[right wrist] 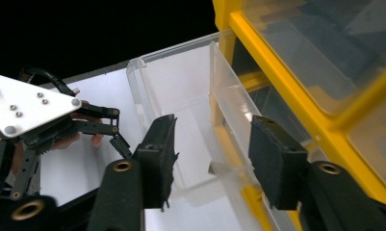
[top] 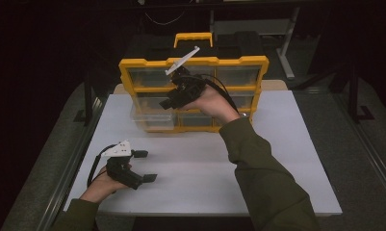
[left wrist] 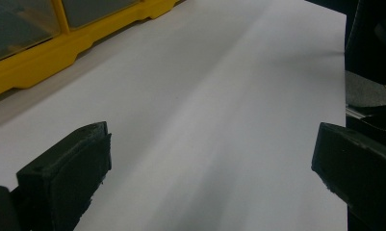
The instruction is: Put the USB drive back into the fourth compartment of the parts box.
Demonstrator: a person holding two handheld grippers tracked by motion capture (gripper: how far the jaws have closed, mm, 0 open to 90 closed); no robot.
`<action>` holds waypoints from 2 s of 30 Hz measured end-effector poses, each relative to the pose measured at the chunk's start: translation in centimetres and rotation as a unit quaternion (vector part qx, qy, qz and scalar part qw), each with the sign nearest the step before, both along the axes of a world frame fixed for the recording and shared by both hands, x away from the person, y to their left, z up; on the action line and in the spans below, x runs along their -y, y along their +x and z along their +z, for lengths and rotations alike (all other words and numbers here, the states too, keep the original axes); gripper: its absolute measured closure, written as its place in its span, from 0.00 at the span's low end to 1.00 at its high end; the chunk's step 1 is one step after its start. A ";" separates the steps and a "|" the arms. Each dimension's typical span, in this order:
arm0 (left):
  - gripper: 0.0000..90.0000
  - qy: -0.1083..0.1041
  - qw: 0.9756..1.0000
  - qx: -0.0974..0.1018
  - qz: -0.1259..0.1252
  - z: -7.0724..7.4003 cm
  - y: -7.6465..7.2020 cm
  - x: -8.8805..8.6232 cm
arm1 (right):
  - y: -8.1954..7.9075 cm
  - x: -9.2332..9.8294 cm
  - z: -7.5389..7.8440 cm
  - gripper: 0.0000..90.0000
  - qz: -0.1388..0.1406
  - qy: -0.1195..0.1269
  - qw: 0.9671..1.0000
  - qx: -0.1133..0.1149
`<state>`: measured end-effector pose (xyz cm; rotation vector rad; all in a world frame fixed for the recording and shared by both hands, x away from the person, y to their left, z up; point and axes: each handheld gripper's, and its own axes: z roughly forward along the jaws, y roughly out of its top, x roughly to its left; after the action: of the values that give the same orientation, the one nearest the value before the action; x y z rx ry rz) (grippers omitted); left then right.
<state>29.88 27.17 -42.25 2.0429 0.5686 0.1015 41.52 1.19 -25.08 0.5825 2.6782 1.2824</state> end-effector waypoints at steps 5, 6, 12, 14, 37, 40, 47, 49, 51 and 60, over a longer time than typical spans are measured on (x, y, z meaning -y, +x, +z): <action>0.00 0.001 1.000 0.001 -0.001 0.0 0.0 0.0 | -0.6 1.7 -0.1 0.43 -0.016 0.016 1.000 0.001; 0.00 0.001 1.000 0.001 0.000 0.0 0.0 0.0 | -0.8 2.1 -0.2 0.42 -0.019 0.017 1.000 0.003; 0.00 0.001 1.000 0.001 0.001 0.0 -0.1 0.0 | -1.7 3.8 -1.0 0.32 -0.029 0.021 0.999 0.003; 0.00 0.001 1.000 0.000 0.001 0.0 -0.1 0.0 | -2.0 4.3 -1.4 0.31 -0.030 0.022 0.999 0.004; 0.00 0.005 1.000 0.000 -0.001 -0.1 -0.1 0.0 | -4.4 8.4 -6.9 0.06 -0.082 0.029 0.996 0.007; 0.00 0.005 1.000 -0.001 -0.001 -0.1 -0.1 0.0 | -4.6 8.6 -7.6 0.02 -0.087 0.029 0.996 0.008; 0.00 0.005 1.000 0.000 -0.001 -0.1 -0.1 0.0 | -5.5 9.7 -10.0 0.00 -0.100 0.031 0.994 0.005; 0.00 0.005 1.000 0.000 -0.001 -0.1 -0.1 0.0 | -5.8 10.0 -10.6 0.00 -0.102 0.034 0.994 0.006; 0.00 0.004 1.000 0.000 -0.001 -0.1 -0.1 -0.1 | -6.2 10.3 -11.1 0.00 -0.106 0.038 0.994 0.005; 0.00 0.004 1.000 0.002 0.000 0.0 -0.2 -0.1 | -7.7 12.1 -13.4 0.00 -0.121 0.045 0.992 0.008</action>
<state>29.71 27.27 -42.30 2.0502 0.5666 0.1068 33.81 -10.88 -38.44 0.8731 2.4532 1.3350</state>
